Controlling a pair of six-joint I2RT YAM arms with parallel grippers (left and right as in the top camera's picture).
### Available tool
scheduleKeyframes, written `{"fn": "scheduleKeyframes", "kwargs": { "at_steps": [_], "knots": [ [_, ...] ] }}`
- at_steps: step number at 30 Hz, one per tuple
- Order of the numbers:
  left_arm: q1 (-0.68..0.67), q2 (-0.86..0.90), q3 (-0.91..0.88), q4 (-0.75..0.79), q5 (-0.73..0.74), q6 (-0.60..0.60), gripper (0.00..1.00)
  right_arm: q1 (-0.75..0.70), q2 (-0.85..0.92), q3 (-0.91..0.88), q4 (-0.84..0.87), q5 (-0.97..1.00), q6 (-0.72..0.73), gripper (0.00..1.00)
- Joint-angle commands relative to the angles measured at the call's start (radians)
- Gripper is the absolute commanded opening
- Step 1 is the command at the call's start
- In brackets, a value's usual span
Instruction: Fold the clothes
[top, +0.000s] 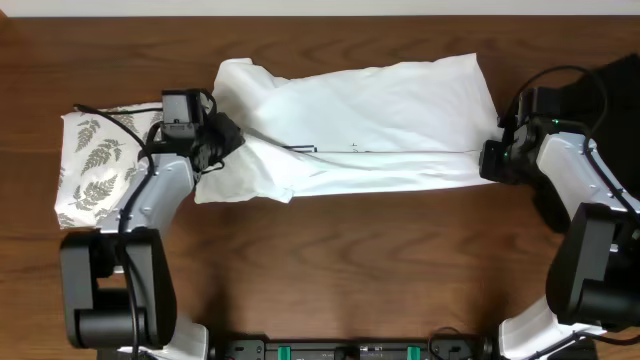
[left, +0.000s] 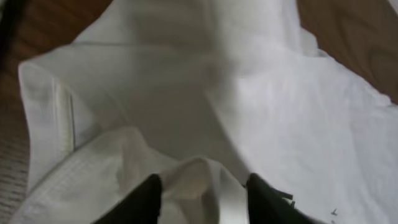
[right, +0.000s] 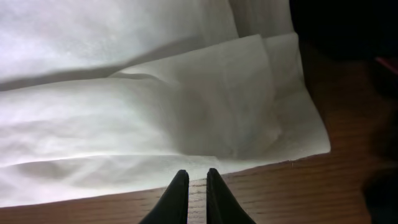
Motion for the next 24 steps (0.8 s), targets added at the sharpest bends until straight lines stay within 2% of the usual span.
{"fn": "scheduleKeyframes", "kwargs": {
  "at_steps": [1, 5, 9, 14, 19, 24],
  "knots": [
    [0.003, 0.027, 0.011, -0.017, -0.016, 0.005, 0.48, 0.015, 0.009, -0.003, 0.0, -0.008, -0.006, 0.11],
    [0.003, 0.021, 0.011, -0.064, -0.014, 0.005, 0.49, 0.015, 0.009, -0.003, 0.0, -0.008, -0.006, 0.11],
    [0.003, -0.001, 0.011, -0.189, -0.015, 0.056, 0.47, 0.015, 0.009, -0.002, -0.011, -0.008, -0.006, 0.11],
    [0.003, -0.024, 0.011, -0.354, -0.016, 0.061, 0.43, 0.016, 0.009, -0.003, -0.02, -0.009, -0.006, 0.07],
    [0.003, -0.023, 0.011, -0.407, -0.06, 0.072, 0.43, 0.032, 0.008, -0.002, 0.06, -0.08, -0.029, 0.05],
    [0.003, -0.023, 0.011, -0.422, -0.06, 0.072, 0.43, 0.055, 0.009, -0.002, 0.044, -0.079, -0.087, 0.07]
  ]
}}
